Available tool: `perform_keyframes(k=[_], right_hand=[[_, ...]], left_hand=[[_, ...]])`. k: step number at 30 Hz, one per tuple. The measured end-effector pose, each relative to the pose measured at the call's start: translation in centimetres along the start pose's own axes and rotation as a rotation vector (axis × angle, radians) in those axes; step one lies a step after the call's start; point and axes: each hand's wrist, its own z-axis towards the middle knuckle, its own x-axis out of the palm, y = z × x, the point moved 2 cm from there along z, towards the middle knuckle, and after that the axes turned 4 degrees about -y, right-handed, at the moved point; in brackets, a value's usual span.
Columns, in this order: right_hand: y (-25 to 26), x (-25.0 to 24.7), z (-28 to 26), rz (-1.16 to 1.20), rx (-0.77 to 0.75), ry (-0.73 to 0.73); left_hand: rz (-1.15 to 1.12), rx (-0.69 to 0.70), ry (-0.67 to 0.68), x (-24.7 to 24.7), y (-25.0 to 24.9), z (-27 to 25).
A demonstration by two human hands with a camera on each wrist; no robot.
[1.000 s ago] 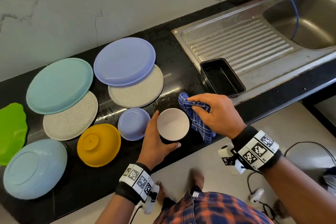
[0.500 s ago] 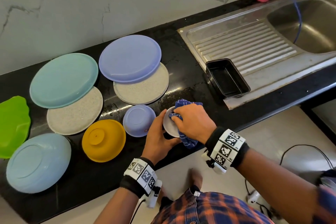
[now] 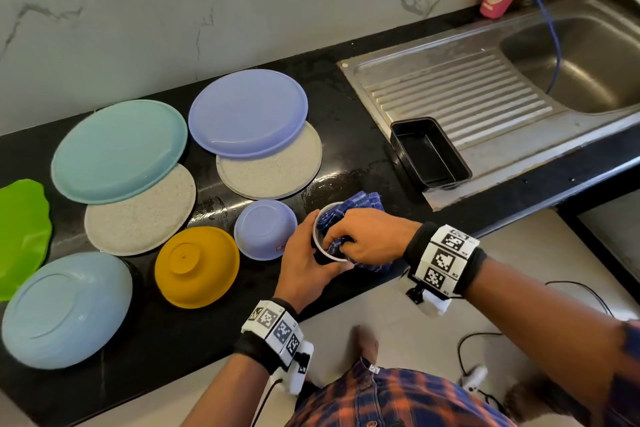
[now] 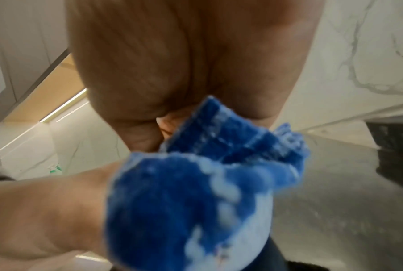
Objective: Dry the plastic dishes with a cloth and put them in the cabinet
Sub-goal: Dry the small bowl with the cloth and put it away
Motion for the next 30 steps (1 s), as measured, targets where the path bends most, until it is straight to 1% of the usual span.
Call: perform_keyframes(k=[1, 2, 5, 6, 7, 11, 13, 15, 17, 19, 20, 21, 24, 25, 26, 28, 30], right_hand=[[0.1, -0.6, -0.3, -0.007, 0.020, -0.020], [0.0, -1.0, -0.4, -0.007, 0.037, -0.084], [-0.3, -1.2, -0.5, 0.035, 0.182, -0.387], [-0.4, -0.8, -0.4, 0.050, 0.234, -0.448], [-0.3, -0.3, -0.1, 0.055, 0.271, -0.469], [0.6, 2.2, 1.5, 0.104, 0.305, -0.446], [0.8, 2.8, 1.8, 0.072, 0.274, -0.392], [0.5, 2.6, 1.3, 0.081, 0.168, -0.284], [0.0, 1.5, 0.3, 0.083, 0.070, -0.124], [-0.3, -0.1, -0.4, 0.013, 0.028, 0.011], [-0.4, -0.9, -0.6, -0.009, 0.020, 0.028], [-0.5, -1.6, -0.7, -0.014, 0.018, -0.005], [-0.8, -2.8, -0.8, 0.043, 0.048, -0.304], [-0.9, -2.5, -0.7, 0.040, 0.078, -0.361], [-0.9, -2.0, -0.5, 0.014, 0.112, -0.379], [-0.6, -0.2, 0.1, -0.066, 0.166, -0.335], [-0.1, 1.5, 0.5, -0.082, 0.153, -0.281]], left_hand=[[-0.016, -0.017, 0.005, 0.0, 0.2, 0.0], [-0.034, -0.039, 0.005, 0.0, 0.4, 0.0], [-0.071, -0.078, -0.002, -0.1, 0.5, 0.3], [-0.081, -0.079, -0.004, -0.1, 0.4, 0.3], [-0.085, -0.073, -0.003, -0.2, 0.4, 0.4], [-0.083, -0.073, -0.003, -0.2, 0.5, 0.4], [-0.059, -0.029, -0.010, -0.4, 0.5, 0.4], [-0.061, -0.007, 0.002, -0.6, 0.6, 0.4], [-0.059, 0.007, 0.041, -0.5, 0.8, 0.4], [-0.024, 0.020, 0.080, -0.1, 0.9, 0.4], [-0.017, 0.019, 0.083, 0.0, 1.0, 0.4], [-0.017, 0.015, 0.071, 0.1, 1.1, 0.4], [0.007, 0.004, 0.026, 0.1, 1.4, 0.6], [0.016, 0.004, 0.016, 0.1, 1.4, 0.7], [0.018, 0.004, 0.014, 0.0, 1.3, 0.6], [0.017, 0.007, 0.012, 0.0, 1.3, 0.6], [0.042, 0.014, 0.022, 0.1, 1.5, 0.7]])
